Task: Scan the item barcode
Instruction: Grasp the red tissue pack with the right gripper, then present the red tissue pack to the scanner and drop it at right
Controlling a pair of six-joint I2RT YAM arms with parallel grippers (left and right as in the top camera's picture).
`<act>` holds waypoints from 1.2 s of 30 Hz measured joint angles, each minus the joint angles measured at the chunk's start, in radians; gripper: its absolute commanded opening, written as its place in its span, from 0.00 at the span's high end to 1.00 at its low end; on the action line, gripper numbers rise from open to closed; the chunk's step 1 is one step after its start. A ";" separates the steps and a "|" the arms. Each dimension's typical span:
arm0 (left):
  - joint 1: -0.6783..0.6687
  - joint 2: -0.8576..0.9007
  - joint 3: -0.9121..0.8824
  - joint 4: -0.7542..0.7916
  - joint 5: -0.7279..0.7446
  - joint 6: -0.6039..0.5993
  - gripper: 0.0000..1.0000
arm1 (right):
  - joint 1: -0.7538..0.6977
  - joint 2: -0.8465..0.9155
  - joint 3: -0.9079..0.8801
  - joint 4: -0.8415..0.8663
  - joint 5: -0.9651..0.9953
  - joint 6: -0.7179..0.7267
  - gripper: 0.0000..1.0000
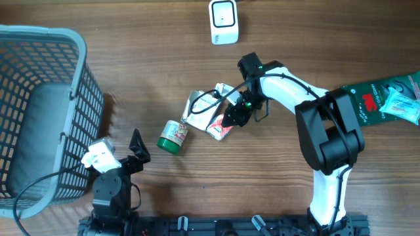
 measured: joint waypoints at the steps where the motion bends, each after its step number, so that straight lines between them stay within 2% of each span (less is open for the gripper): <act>1: 0.000 0.000 0.000 0.000 0.000 -0.002 0.00 | 0.000 0.000 0.000 0.000 0.000 0.062 0.96; 3: 0.000 0.000 0.000 0.000 0.000 -0.002 0.00 | 0.000 0.000 0.012 -0.028 0.001 0.191 0.96; 5: 0.000 0.000 0.000 0.000 0.000 -0.002 0.00 | 0.001 0.005 0.058 -0.133 0.007 0.373 0.96; 10: 0.000 0.000 0.000 0.000 0.000 -0.002 0.00 | 0.001 0.008 0.216 -0.471 -0.028 0.710 0.96; 13: 0.000 0.000 0.000 0.000 0.000 -0.002 0.00 | 0.001 0.008 0.236 -0.669 -0.086 0.918 0.96; 17: 0.000 0.000 0.000 0.000 0.000 -0.002 0.00 | 0.001 0.008 0.237 -0.739 -0.199 0.999 0.96; 26: 0.000 0.000 0.000 0.000 0.000 -0.002 0.00 | 0.001 0.008 0.237 -0.739 -0.259 1.032 0.96; 28: 0.000 0.000 0.000 0.000 0.000 -0.002 0.00 | 0.001 0.007 0.260 -0.698 -0.267 1.035 0.96; 31: 0.000 0.000 0.000 0.000 0.000 -0.002 0.00 | -0.001 0.004 0.377 -0.489 -0.190 1.045 0.96; 32: 0.000 0.000 0.000 0.000 0.000 -0.002 0.00 | -0.001 0.002 0.411 -0.405 -0.145 1.046 0.96; 33: 0.000 0.000 0.000 0.000 0.000 -0.002 0.00 | -0.001 -0.003 0.454 -0.232 -0.050 1.049 0.96; 34: 0.000 0.000 0.000 0.000 0.000 -0.002 0.00 | -0.001 -0.008 0.467 -0.170 -0.011 1.048 0.96; 36: 0.000 0.000 0.000 0.000 0.000 -0.002 0.00 | -0.002 -0.014 0.465 0.077 0.126 1.042 0.95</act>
